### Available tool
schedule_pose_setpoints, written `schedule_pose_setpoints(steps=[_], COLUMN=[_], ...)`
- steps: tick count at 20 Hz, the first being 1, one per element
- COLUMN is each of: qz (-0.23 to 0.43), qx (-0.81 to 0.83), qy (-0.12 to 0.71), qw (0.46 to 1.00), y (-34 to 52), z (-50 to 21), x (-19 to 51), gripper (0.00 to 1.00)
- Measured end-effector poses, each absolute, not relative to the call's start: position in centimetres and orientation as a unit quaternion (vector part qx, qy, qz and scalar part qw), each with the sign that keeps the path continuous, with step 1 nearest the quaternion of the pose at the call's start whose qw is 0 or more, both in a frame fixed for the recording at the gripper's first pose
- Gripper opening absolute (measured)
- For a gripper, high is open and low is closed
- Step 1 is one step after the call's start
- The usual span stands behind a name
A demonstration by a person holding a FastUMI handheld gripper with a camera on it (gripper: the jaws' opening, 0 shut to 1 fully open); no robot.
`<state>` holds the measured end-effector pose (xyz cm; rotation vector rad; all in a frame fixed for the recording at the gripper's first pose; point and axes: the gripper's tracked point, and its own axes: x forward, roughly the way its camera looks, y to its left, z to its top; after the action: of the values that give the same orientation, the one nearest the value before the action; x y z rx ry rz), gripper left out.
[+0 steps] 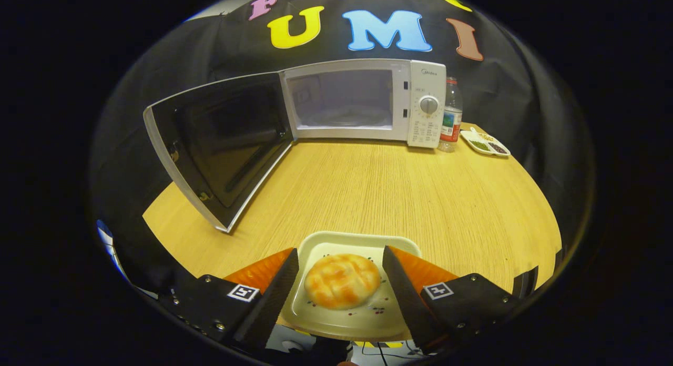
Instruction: Open the microwave, put the food inside, and close the microwave door.
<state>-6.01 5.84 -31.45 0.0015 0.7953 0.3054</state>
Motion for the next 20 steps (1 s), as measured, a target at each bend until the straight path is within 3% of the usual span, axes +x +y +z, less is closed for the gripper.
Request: schedule_pose_setpoints(steps=[9,11,14,20], qz=[0.148,0.151,0.161,0.157], qx=[-0.025,-0.019,-0.010,0.051], qy=[0.421,0.422,0.423,0.370], qw=[0.895,0.893,0.892,0.914], y=[5.7,5.9,6.1,7.2], z=[-34.2,-34.3,-33.9,-29.4], x=[-7.2,-7.1,-7.1,-3.3], gripper=[0.98,0.93,0.75,0.75])
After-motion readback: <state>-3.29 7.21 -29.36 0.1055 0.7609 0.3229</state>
